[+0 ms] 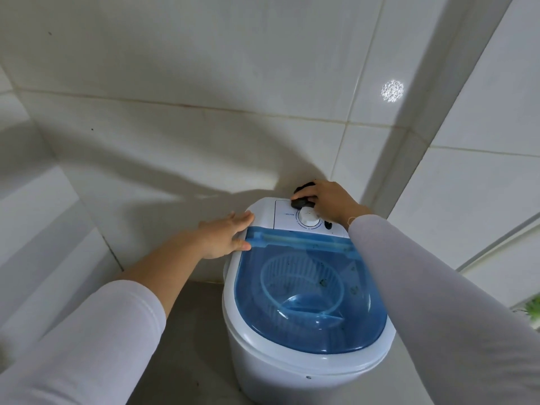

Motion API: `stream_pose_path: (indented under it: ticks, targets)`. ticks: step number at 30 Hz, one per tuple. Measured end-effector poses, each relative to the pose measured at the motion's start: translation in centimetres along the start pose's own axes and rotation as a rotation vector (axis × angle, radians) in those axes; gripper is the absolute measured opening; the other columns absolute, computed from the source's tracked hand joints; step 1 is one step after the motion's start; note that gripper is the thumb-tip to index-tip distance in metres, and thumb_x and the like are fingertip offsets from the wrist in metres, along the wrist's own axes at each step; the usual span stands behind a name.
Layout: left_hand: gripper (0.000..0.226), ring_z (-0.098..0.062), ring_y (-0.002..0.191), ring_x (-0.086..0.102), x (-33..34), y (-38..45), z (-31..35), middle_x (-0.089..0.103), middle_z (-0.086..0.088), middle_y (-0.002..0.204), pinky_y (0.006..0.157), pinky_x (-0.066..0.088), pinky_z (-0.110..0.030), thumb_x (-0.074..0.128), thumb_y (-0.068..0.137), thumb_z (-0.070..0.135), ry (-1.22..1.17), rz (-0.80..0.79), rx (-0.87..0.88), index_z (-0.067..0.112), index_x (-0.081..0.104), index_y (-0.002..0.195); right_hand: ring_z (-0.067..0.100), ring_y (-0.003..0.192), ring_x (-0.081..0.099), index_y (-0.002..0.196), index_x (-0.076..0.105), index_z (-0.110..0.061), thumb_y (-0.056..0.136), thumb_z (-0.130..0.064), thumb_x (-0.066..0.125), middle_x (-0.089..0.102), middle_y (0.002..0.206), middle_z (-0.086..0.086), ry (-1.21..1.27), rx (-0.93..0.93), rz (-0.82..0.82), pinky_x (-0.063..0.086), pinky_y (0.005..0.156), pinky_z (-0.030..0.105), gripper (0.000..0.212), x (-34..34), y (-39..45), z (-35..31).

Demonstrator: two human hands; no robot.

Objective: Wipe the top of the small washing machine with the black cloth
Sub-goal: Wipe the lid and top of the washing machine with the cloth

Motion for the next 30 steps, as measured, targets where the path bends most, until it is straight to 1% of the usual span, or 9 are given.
stream_pose_path:
  ticks: [4, 9, 11, 14, 19, 22, 24, 27, 30]
  targets:
    - [0.071, -0.020, 0.149, -0.003, 0.2, 0.3, -0.4, -0.004, 0.001, 0.161, 0.119, 0.009, -0.053, 0.045, 0.096, 0.042, 0.012, -0.004, -0.002, 0.036, -0.001, 0.151, 0.026, 0.114, 0.054, 0.120, 0.062, -0.030, 0.093, -0.005, 0.040, 0.056, 0.132, 0.002, -0.024, 0.061, 0.032, 0.041, 0.092, 0.029, 0.043, -0.2, -0.8, 1.0]
    - [0.071, -0.020, 0.149, 0.000, 0.2, 0.2, -0.1, -0.004, 0.003, 0.161, 0.119, 0.010, -0.053, 0.044, 0.097, 0.040, 0.027, 0.004, 0.001, 0.034, -0.001, 0.151, 0.027, 0.110, 0.057, 0.121, 0.061, -0.031, 0.093, -0.010, 0.046, 0.059, 0.128, 0.004, -0.043, 0.174, 0.124, 0.044, 0.087, 0.028, 0.038, 0.0, -2.8, 2.4]
    - [0.071, -0.019, 0.149, -0.001, 0.3, 0.3, -0.2, -0.004, 0.003, 0.161, 0.119, 0.010, -0.053, 0.044, 0.097, 0.040, 0.027, 0.006, 0.002, 0.034, -0.001, 0.151, 0.028, 0.105, 0.060, 0.121, 0.061, -0.029, 0.091, -0.009, 0.049, 0.063, 0.122, 0.007, -0.082, 0.195, 0.163, 0.051, 0.087, 0.033, 0.038, 0.1, -3.6, 2.1]
    - [0.072, -0.020, 0.149, -0.003, 0.5, 0.6, -0.6, -0.005, 0.002, 0.161, 0.119, 0.009, -0.054, 0.044, 0.096, 0.041, 0.022, 0.000, -0.001, 0.034, -0.003, 0.151, 0.028, 0.098, 0.062, 0.117, 0.062, -0.020, 0.088, -0.002, 0.048, 0.067, 0.111, 0.010, -0.164, 0.205, 0.167, 0.052, 0.087, 0.037, 0.036, 0.2, -4.8, 1.4]
    - [0.070, -0.017, 0.149, -0.005, 0.5, 0.1, -0.2, -0.006, 0.006, 0.161, 0.119, 0.008, -0.055, 0.042, 0.098, 0.038, 0.036, 0.004, 0.020, 0.029, -0.003, 0.151, 0.031, 0.102, 0.059, 0.114, 0.064, -0.018, 0.088, 0.000, 0.045, 0.063, 0.114, 0.013, -0.117, 0.294, 0.200, 0.053, 0.088, 0.039, 0.037, 0.5, -6.7, 0.7]
    - [0.069, -0.019, 0.149, -0.003, 0.3, -0.3, 0.3, -0.007, 0.004, 0.161, 0.119, 0.010, -0.055, 0.041, 0.099, 0.036, 0.063, 0.008, 0.028, 0.027, -0.003, 0.152, 0.030, 0.102, 0.061, 0.113, 0.065, -0.017, 0.085, 0.003, 0.045, 0.065, 0.115, 0.010, -0.154, 0.312, 0.144, 0.051, 0.090, 0.039, 0.040, 0.6, -7.5, -0.3]
    - [0.069, -0.020, 0.149, 0.000, 0.2, -0.6, 0.6, -0.007, 0.002, 0.161, 0.119, 0.010, -0.055, 0.040, 0.099, 0.036, 0.071, 0.020, 0.028, 0.027, -0.003, 0.152, 0.029, 0.106, 0.060, 0.117, 0.064, -0.021, 0.086, 0.001, 0.047, 0.064, 0.120, 0.008, -0.140, 0.322, 0.133, 0.051, 0.092, 0.037, 0.042, 0.6, -8.0, -1.0]
    - [0.068, -0.022, 0.149, 0.002, 0.2, -1.1, 0.9, -0.003, -0.002, 0.161, 0.118, 0.010, -0.055, 0.042, 0.098, 0.035, 0.074, 0.075, 0.023, 0.025, 0.002, 0.153, 0.026, 0.111, 0.057, 0.113, 0.067, -0.026, 0.086, -0.001, 0.050, 0.063, 0.124, 0.003, -0.008, 0.341, 0.145, 0.050, 0.095, 0.035, 0.040, 0.7, -8.8, -1.6]
    - [0.064, -0.024, 0.149, 0.003, 0.3, -1.8, 1.2, 0.006, -0.005, 0.161, 0.115, 0.012, -0.058, 0.045, 0.097, 0.035, 0.072, 0.165, 0.019, 0.024, 0.012, 0.150, 0.023, 0.109, 0.058, 0.106, 0.071, -0.025, 0.086, -0.001, 0.052, 0.063, 0.125, 0.001, 0.065, 0.329, 0.078, 0.047, 0.098, 0.030, 0.037, 0.2, -9.1, -1.6]
Point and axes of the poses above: each hand's wrist, its own y-axis towards the middle knuckle, its own x-axis out of the palm, z = x × y, the point moved 3 cm from there along y, towards the middle knuckle
